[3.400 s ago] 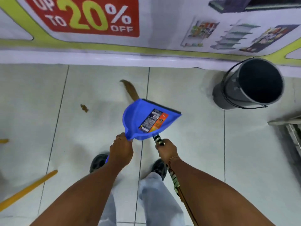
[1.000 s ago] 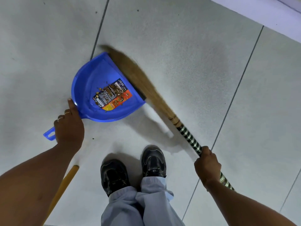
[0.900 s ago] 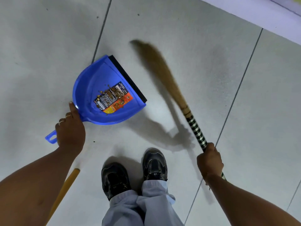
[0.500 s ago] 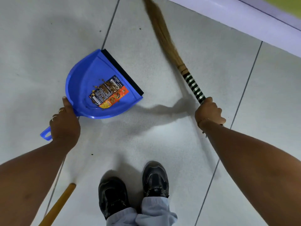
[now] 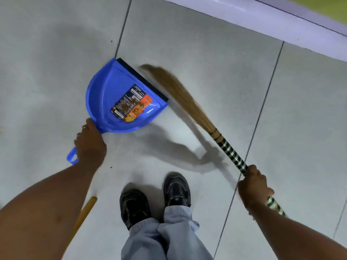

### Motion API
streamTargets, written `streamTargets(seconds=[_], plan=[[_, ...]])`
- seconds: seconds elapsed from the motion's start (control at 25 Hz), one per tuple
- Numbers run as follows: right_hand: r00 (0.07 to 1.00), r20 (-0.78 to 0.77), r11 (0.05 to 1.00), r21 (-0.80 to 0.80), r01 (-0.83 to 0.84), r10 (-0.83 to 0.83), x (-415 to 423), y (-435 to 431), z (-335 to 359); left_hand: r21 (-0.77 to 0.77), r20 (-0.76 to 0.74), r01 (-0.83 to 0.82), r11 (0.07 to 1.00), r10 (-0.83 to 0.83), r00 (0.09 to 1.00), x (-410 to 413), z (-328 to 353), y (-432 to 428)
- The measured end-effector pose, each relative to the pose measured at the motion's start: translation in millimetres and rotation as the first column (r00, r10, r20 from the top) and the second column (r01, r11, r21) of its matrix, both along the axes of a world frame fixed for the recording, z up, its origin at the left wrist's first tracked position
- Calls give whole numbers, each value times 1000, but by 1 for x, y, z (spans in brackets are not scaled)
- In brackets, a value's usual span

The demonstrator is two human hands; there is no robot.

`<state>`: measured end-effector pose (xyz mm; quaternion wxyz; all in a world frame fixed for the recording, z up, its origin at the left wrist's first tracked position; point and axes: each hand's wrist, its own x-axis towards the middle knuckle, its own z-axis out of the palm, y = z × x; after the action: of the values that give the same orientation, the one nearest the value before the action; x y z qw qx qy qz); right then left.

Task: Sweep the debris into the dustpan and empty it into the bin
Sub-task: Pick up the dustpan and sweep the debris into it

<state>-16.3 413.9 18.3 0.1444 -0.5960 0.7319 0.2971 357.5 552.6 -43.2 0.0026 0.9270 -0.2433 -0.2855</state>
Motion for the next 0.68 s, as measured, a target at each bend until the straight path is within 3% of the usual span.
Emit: streamTargets(seconds=[0.12, 0.32, 0.52, 0.68], plan=[[978, 85, 981, -35, 192, -188, -3, 17, 31, -53, -82, -88, 995, 83, 993, -43, 51, -2], [936, 293, 974, -47, 220, -197, -1, 21, 108, -93, -178, -119, 989, 101, 979, -118, 161, -21], [888, 415, 950, -142, 277, -197, -40, -16, 199, -228, -248, -11, 974, -47, 968, -179, 272, -70], [809, 483, 897, -100, 431, -335, -103, -55, 252, -292, -235, 146, 945, -219, 947, -234, 332, -134]])
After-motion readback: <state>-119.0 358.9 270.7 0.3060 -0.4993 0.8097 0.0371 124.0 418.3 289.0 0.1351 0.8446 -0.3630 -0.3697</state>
